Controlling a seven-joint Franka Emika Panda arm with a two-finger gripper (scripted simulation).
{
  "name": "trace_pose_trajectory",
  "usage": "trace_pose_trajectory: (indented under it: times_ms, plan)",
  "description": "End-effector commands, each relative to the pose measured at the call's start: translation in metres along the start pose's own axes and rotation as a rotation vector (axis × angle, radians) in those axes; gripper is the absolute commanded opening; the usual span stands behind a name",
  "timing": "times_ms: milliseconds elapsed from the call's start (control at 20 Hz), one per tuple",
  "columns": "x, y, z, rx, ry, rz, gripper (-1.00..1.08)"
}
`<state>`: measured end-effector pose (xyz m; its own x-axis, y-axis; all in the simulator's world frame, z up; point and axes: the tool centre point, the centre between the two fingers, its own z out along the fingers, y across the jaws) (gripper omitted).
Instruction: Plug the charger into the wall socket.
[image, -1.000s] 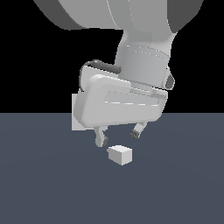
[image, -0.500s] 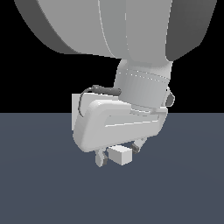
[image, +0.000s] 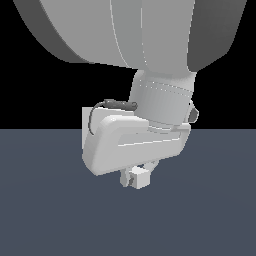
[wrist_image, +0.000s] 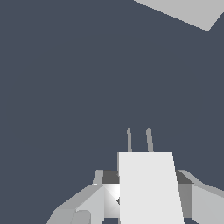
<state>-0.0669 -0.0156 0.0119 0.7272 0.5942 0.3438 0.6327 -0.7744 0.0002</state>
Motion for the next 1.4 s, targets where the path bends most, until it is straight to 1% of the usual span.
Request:
trace_pose_trajectory:
  times_ms: [0, 250, 500, 800, 1350]
  plan:
    - [-0.001, 0.001, 0.0, -0.002, 0.0, 0.003, -1.0]
    - [0.001, -0.001, -0.001, -0.004, 0.0, 0.01, -1.0]
    - [0.006, -0.006, -0.006, -0.02, 0.001, 0.053, -1.0]
    - [0.016, -0.016, -0.017, -0.053, 0.004, 0.144, -1.0]
    - [0.043, -0.034, -0.039, -0.124, 0.009, 0.341, -1.0]
